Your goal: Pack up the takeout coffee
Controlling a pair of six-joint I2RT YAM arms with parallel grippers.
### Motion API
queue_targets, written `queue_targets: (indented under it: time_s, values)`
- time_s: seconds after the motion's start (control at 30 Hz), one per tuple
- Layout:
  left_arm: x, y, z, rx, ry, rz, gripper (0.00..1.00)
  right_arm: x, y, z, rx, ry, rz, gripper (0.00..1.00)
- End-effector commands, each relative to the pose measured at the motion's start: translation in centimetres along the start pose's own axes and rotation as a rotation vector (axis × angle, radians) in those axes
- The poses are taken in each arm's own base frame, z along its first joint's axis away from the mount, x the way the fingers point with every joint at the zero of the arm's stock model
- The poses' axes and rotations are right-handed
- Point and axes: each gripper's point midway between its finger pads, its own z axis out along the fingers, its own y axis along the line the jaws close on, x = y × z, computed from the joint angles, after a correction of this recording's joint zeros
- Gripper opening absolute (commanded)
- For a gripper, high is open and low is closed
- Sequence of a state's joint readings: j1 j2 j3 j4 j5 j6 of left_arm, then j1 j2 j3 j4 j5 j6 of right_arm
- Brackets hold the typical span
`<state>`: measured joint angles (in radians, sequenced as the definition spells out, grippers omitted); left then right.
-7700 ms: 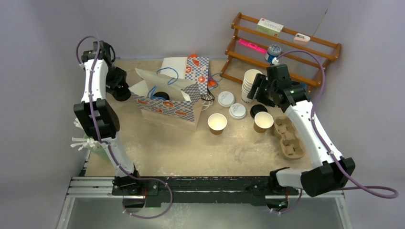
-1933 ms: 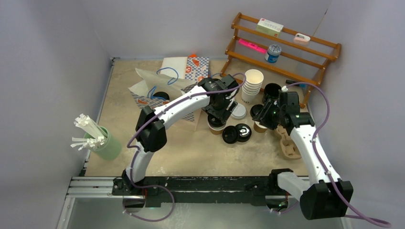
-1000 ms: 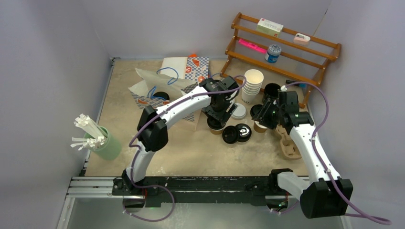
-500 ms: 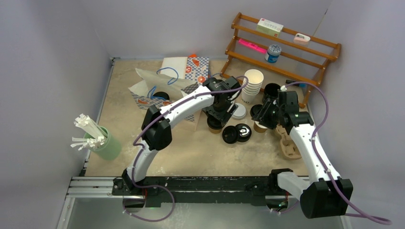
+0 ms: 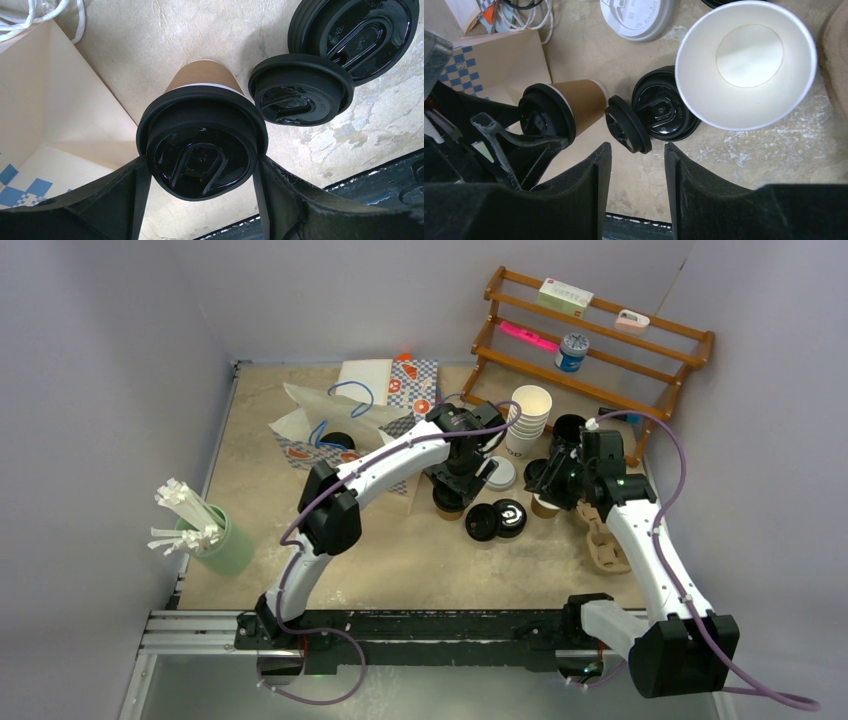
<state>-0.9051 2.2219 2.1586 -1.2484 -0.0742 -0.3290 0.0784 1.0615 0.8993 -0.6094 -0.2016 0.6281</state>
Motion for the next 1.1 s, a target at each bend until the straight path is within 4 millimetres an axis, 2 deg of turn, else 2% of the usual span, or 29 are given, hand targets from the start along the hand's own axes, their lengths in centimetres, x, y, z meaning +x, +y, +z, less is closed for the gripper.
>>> queue_targets:
  time_s: [0.0, 0.53, 0.7, 1.07]
  values:
    - [0.8, 0.2, 2.2, -0.039, 0.044, 0.019, 0.45, -0.3, 1.9, 0.1, -0.080, 0.009, -0.039, 0.46]
    - [3.2, 0.4, 5.5, -0.047, 0.125, 0.033, 0.46, 1.0, 2.9, 1.2, -0.129, 0.082, -0.071, 0.45]
    - [4.4, 0.7, 6.4, -0.053, 0.158, 0.035, 0.46, 2.1, 4.1, 2.1, -0.212, 0.138, -0.071, 0.42]
    - [4.6, 0.2, 5.9, 0.004, 0.147, 0.092, 0.48, 4.3, 7.7, 5.2, -0.399, 0.229, -0.053, 0.38]
